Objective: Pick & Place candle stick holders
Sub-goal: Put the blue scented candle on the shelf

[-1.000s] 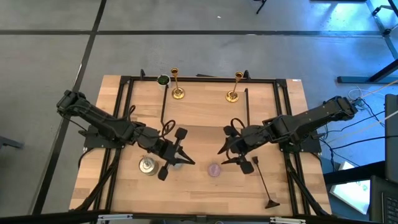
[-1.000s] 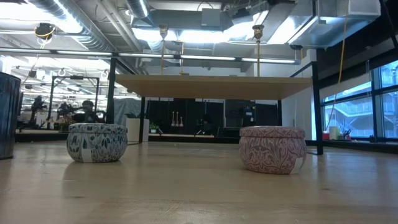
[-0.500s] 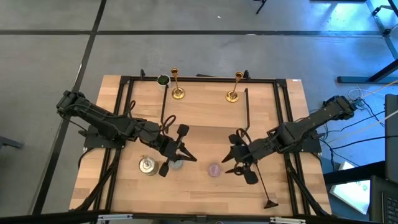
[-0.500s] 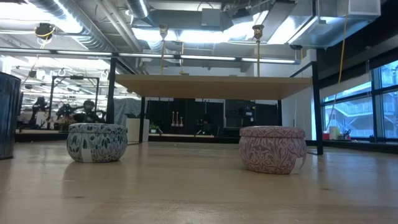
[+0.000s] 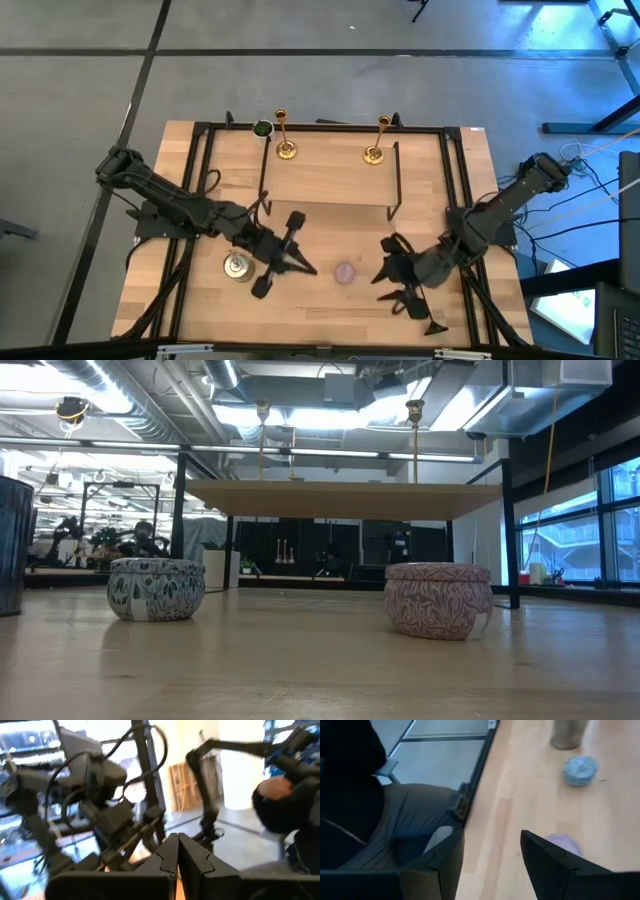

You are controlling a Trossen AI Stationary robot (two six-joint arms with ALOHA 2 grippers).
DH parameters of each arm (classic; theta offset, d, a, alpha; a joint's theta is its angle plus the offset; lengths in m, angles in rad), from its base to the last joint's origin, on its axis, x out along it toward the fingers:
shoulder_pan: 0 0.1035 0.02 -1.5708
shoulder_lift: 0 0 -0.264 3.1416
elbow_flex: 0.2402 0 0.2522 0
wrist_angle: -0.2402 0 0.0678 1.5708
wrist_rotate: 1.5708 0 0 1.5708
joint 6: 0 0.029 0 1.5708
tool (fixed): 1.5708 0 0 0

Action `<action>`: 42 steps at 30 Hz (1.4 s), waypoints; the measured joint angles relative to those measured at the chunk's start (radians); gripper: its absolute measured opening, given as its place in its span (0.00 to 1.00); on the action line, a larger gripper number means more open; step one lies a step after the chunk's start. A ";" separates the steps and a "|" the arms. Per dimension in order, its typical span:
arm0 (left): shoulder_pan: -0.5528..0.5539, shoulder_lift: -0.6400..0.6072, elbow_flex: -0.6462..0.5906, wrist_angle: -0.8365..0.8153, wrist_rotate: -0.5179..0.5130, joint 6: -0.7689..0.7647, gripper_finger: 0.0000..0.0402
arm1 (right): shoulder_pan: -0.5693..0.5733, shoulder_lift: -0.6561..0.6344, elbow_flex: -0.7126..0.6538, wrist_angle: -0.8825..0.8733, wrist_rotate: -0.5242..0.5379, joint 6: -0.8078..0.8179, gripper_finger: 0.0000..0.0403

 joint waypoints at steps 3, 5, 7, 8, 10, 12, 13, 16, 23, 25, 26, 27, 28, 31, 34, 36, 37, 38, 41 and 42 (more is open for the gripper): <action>-0.031 0.035 0.016 0.072 -0.009 -0.010 0.00 | 0.040 0.000 0.000 -0.002 0.010 0.033 0.49; -0.055 0.064 0.046 0.086 -0.052 -0.019 0.00 | 0.064 0.000 0.000 -0.028 0.033 0.070 0.49; -0.079 0.100 0.074 0.082 -0.114 -0.020 0.01 | 0.082 0.000 0.000 -0.077 0.046 0.130 0.49; -0.090 0.121 0.092 0.080 -0.145 -0.020 0.01 | 0.089 0.000 0.000 -0.112 0.055 0.166 0.49; -0.111 0.165 0.134 0.080 -0.192 -0.020 0.00 | 0.097 0.000 0.000 -0.182 0.086 0.225 0.49; -0.127 0.209 0.184 0.081 -0.225 -0.020 0.00 | 0.102 0.000 0.000 -0.256 0.120 0.286 0.49; -0.135 0.233 0.209 0.082 -0.236 -0.020 0.00 | 0.103 0.000 0.000 -0.297 0.133 0.320 0.49; -0.155 0.301 0.289 0.056 -0.261 -0.006 0.01 | 0.103 0.000 0.000 -0.419 0.171 0.410 0.49; -0.188 0.403 0.446 -0.077 -0.354 -0.001 0.00 | 0.103 0.001 0.000 -0.664 0.286 0.528 0.49; -0.194 0.413 0.462 -0.091 -0.385 -0.001 0.01 | 0.103 0.001 0.000 -0.667 0.288 0.530 0.49; -0.194 0.413 0.465 -0.090 -0.405 0.001 0.01 | 0.103 0.001 0.000 -0.660 0.284 0.519 0.49; -0.196 0.413 0.465 -0.089 -0.428 0.005 0.01 | 0.103 0.001 0.000 -0.649 0.274 0.498 0.49; -0.199 0.413 0.465 -0.088 -0.452 0.005 0.00 | 0.103 0.001 0.000 -0.639 0.261 0.474 0.49; -0.200 0.413 0.465 -0.086 -0.510 0.001 0.00 | 0.093 -0.001 0.000 -0.639 0.236 0.468 0.49; -0.200 0.413 0.465 -0.091 -0.516 0.000 0.01 | 0.069 -0.016 0.000 -0.676 0.241 0.537 0.49; -0.200 0.413 0.465 -0.100 -0.516 0.000 0.01 | 0.057 -0.030 -0.001 -0.749 0.275 0.652 0.49; -0.200 0.413 0.465 -0.105 -0.516 0.001 0.01 | 0.052 -0.037 -0.009 -0.789 0.288 0.721 0.49; -0.199 0.413 0.465 -0.109 -0.516 0.004 0.00 | 0.049 -0.045 -0.022 -0.828 0.291 0.784 0.49; -0.199 0.413 0.465 -0.121 -0.516 0.006 0.00 | 0.040 -0.056 -0.066 -0.923 0.276 0.928 0.49; -0.199 0.413 0.465 -0.122 -0.516 0.008 0.00 | 0.039 -0.059 -0.079 -0.945 0.260 0.966 0.49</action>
